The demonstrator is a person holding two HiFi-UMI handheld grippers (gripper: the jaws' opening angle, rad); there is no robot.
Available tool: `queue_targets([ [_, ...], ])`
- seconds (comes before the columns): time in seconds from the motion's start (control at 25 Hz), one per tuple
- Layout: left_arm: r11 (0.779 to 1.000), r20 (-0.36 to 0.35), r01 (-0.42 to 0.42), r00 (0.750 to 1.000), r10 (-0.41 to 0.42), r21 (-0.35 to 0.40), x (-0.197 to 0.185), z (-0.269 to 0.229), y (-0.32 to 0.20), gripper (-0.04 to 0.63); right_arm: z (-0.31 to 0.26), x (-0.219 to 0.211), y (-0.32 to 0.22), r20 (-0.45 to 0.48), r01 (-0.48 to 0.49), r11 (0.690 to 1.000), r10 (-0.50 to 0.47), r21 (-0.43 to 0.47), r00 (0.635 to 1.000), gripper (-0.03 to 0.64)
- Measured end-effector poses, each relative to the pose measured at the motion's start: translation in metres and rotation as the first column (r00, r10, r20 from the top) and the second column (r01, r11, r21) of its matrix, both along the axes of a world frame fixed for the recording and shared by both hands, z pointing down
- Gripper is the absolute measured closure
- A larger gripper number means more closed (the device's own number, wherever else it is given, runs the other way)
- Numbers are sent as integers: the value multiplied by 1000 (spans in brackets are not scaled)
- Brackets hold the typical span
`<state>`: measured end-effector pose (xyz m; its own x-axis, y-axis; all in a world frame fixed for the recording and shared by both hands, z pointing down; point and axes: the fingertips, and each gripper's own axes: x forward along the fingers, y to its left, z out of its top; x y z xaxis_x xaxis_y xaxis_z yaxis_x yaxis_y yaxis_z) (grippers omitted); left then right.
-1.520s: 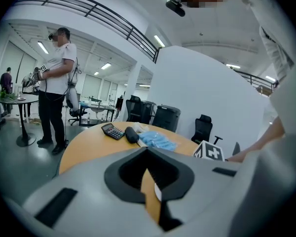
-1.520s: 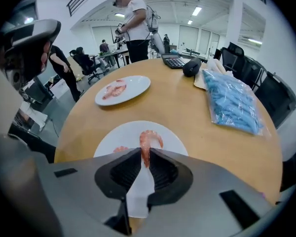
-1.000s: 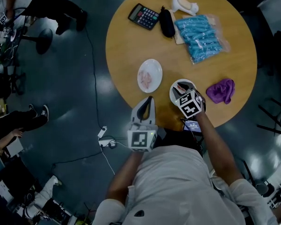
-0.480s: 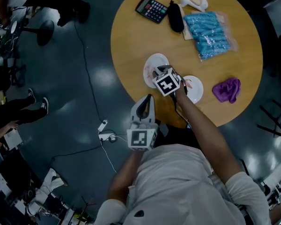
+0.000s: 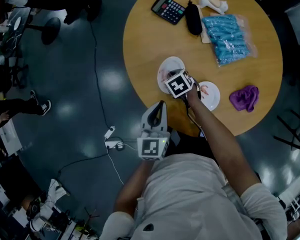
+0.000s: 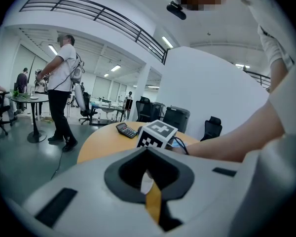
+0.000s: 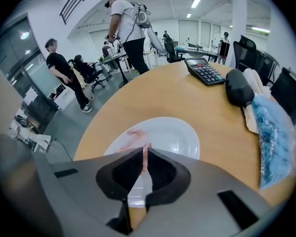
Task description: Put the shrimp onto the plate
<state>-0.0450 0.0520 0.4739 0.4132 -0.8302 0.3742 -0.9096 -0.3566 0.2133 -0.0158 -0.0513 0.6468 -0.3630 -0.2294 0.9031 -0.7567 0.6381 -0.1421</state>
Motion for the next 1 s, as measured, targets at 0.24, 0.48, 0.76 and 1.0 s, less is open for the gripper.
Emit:
queue_targets([
  [0.24, 1000, -11, -11, 1000, 11, -9, 4, -1, -1, 588, -12, 21, -6, 29, -91, 995, 90, 29, 996, 600],
  [0.48, 999, 7, -49, 999, 49, 10, 9, 0, -3, 588, -15, 21, -9, 50, -104, 994, 102, 42, 994, 597],
  [0.76, 999, 16, -41, 999, 41, 0, 5, 4, -3, 588, 9, 10, -11, -45, -43, 999, 43, 1, 998, 508],
  [1.0, 1000, 4, -27, 1000, 27, -12, 2, 2, -3, 588, 8, 16, -13, -76, -45, 999, 47, 27, 996, 552],
])
